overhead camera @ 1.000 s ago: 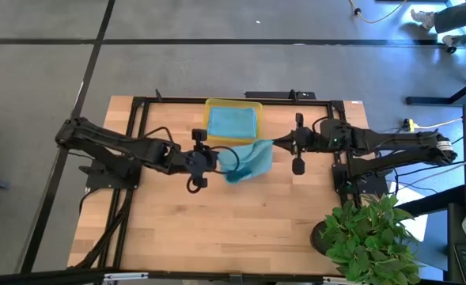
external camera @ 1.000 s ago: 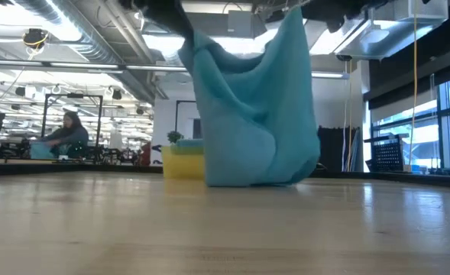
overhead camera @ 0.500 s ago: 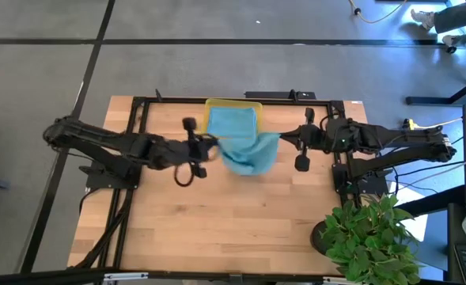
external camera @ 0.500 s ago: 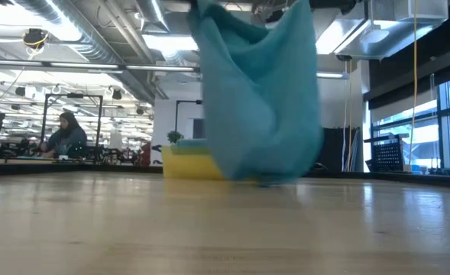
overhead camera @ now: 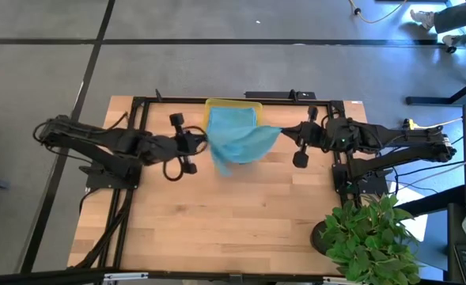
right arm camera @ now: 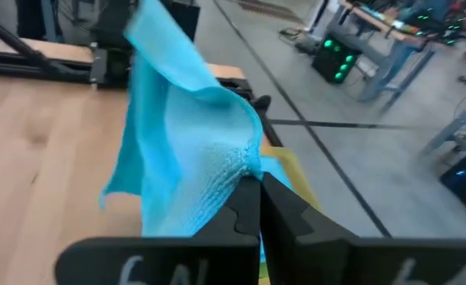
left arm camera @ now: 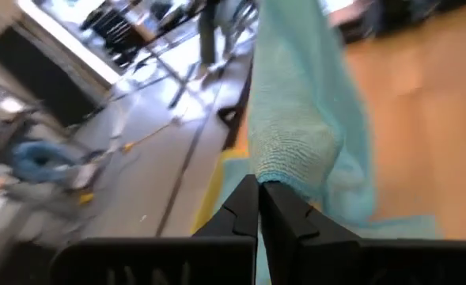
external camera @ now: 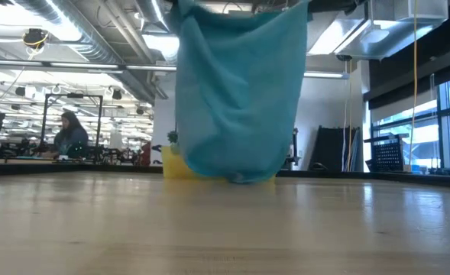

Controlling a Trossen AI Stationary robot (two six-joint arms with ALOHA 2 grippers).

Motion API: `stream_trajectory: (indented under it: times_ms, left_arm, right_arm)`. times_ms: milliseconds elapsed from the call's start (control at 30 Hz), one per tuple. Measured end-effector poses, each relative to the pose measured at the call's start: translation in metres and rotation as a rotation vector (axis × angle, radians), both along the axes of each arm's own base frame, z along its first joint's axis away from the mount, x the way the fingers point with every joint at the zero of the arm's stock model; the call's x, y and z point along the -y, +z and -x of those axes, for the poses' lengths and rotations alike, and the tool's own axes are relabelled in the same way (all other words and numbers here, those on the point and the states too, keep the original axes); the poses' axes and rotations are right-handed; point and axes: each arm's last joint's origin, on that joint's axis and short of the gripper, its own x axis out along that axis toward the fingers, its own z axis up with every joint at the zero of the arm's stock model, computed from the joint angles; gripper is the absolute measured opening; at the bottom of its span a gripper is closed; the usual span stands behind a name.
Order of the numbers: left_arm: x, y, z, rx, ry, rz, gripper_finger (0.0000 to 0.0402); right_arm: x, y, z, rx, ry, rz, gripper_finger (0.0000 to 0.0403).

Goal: Fold microfiber towels
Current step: Fold the blue towel

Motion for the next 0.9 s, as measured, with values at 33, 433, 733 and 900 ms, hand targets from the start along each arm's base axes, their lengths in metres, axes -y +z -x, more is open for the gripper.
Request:
stream_trajectory:
  times_ms: [33,433,733,900]
  left_arm:
    - [0.0,0.002,0.002,0.015,-0.027,0.028,0.0]
    - [0.023,0.003,0.006,0.021,-0.339,0.295,0.0]
    - [0.065,0.0,0.02,-0.029,-0.57,0.445,0.0]
    - [0.084,0.008,0.031,0.015,-0.666,0.453,0.0]
  right_arm:
    - [0.0,0.0,0.0,0.003,-0.009,0.008,0.0]
    - [-0.016,0.004,-0.002,0.057,0.21,-0.089,0.0]
    - [-0.062,-0.002,0.0,0.006,0.502,-0.267,0.0]
    - [-0.086,0.005,0.0,0.075,0.664,-0.316,0.0]
